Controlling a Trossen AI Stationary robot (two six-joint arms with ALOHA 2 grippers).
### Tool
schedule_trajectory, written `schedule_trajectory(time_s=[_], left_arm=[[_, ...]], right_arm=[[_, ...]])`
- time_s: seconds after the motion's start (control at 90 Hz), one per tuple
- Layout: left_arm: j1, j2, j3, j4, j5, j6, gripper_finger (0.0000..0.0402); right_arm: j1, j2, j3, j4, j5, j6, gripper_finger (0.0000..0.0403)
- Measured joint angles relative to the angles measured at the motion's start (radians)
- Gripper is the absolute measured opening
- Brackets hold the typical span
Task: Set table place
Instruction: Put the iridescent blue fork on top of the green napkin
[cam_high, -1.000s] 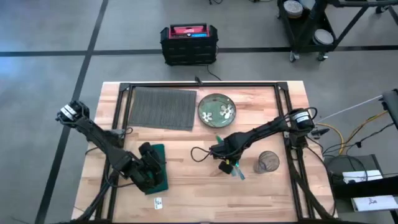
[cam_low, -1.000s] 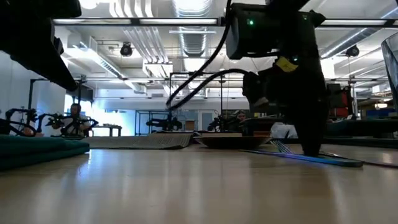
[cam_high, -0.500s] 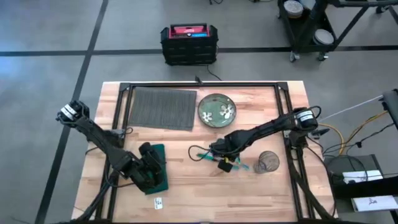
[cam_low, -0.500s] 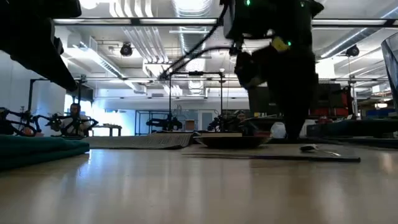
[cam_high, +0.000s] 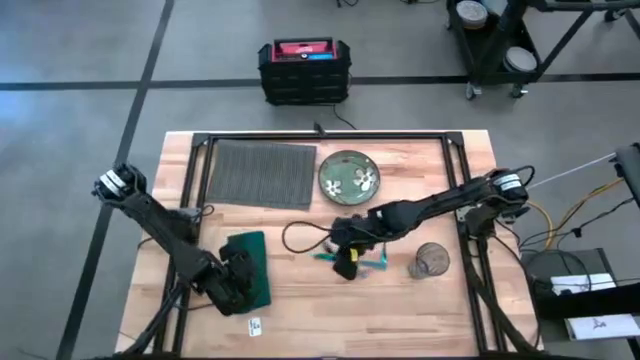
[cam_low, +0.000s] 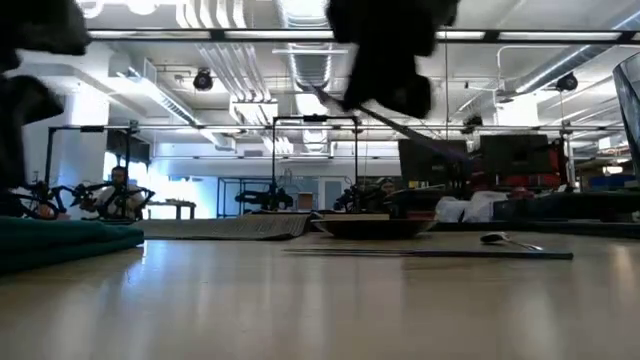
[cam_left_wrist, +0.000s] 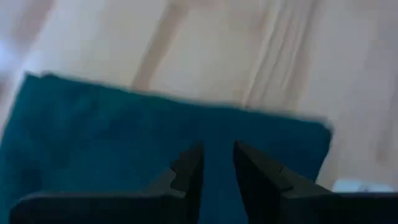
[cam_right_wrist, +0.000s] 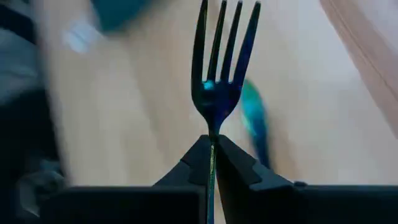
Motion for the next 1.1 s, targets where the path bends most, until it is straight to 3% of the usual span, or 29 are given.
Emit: schedule_trajectory(time_s=[0.211, 0.444, 0.622, 0.844, 1.1], left_arm=[[-0.007, 0.094, -0.079, 0.118, 0.074, 0.018, 0.0075], [0.029, 0.157, -0.087, 0.314, -0.043, 0.096, 0.0075], [0.051, 0.122, 0.005, 0.090, -0.027, 0.101, 0.0075], [-0.018, 0.005, 0.182, -0.253, 0.000, 0.015, 0.0075], [-0.056, -0.096, 0.205, -0.302, -0.120, -0.030, 0.0075]], right_arm=[[0.002, 0.131, 0.004, 0.475, -0.004, 0.068, 0.0000], [-0.003, 0.265, 0.087, 0.610, 0.004, 0.123, 0.0000], [-0.010, 0.391, 0.191, 0.608, 0.004, 0.188, 0.0000], [-0.026, 0.533, 0.311, 0.668, -0.003, 0.314, 0.0000], [-0.040, 0.635, 0.424, 0.701, 0.015, 0.519, 0.0000]])
